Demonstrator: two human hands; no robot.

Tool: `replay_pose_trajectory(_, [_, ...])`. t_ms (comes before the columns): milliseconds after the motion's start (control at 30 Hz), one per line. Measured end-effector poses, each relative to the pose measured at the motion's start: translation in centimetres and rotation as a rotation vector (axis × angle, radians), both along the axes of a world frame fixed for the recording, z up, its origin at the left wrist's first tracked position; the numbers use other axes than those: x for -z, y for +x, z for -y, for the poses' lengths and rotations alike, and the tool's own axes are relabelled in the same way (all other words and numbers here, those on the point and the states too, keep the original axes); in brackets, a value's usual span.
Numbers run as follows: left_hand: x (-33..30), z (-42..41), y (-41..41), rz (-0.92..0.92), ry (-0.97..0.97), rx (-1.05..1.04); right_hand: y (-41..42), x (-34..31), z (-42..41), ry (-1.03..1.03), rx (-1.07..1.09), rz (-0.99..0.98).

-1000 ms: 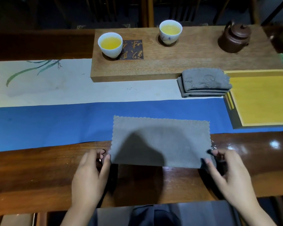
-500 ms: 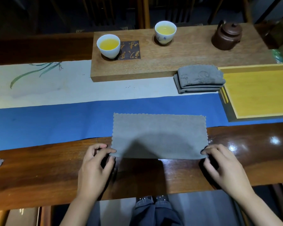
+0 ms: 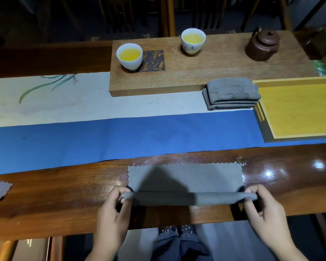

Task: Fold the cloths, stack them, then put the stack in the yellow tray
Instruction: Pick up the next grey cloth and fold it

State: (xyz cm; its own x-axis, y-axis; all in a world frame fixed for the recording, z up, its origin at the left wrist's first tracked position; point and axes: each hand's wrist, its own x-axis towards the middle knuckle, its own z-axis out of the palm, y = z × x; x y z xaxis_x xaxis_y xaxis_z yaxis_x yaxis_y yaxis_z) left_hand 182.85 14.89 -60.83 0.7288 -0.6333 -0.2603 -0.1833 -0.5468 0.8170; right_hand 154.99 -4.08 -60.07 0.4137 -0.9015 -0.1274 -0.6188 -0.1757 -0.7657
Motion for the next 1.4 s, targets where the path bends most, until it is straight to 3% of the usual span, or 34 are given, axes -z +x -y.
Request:
replay_pose_trajectory(500, [-0.4,5.1,1.2,0.216,0.089,-0.15,4.3,1.1,4.0,-0.095,0.087,-0.17])
replay_pose_trajectory(733, [-0.1,5.2,0.4,0.232,0.145,-0.153,4.6,1.5,3.2,-0.222,0.062,-0.288])
replay_pose_trajectory(1100, [-0.4,4.5,0.7,0.465,0.258,-0.059,3.7,1.5,3.7,-0.205,0.095,-0.266])
replay_pose_trajectory(1300, [-0.9,1.7,1.7,0.35,0.338,-0.14,2.3,-0.7,2.8,-0.186,0.216,-0.182])
replay_pose_trajectory(1400, [-1.4,1.2,1.0,0.158,0.341,-0.148,3.1,-2.5,0.7,-0.249,0.162,-0.071])
